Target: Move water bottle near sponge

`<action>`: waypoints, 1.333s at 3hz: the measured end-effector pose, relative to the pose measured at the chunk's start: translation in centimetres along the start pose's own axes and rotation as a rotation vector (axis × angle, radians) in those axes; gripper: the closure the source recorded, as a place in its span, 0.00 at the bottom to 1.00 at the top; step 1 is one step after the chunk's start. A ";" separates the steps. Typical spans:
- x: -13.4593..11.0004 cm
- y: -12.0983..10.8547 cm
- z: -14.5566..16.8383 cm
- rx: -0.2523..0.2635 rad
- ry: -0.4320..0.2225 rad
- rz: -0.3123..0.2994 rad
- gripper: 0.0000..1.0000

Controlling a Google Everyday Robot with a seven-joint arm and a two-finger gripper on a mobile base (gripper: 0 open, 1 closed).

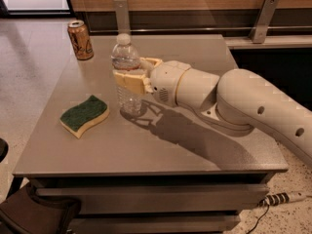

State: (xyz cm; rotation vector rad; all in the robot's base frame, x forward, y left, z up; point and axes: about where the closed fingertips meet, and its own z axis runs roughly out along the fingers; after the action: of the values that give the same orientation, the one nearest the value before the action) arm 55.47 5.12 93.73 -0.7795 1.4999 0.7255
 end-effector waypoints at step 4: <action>2.6 1.7 0.0 0.024 0.032 -0.007 0.75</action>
Offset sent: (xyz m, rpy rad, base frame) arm -0.0133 0.0044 -0.0311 -0.0298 0.0214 -0.0424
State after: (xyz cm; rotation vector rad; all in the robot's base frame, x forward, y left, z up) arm 54.04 5.97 91.14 -0.7813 1.5313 0.6920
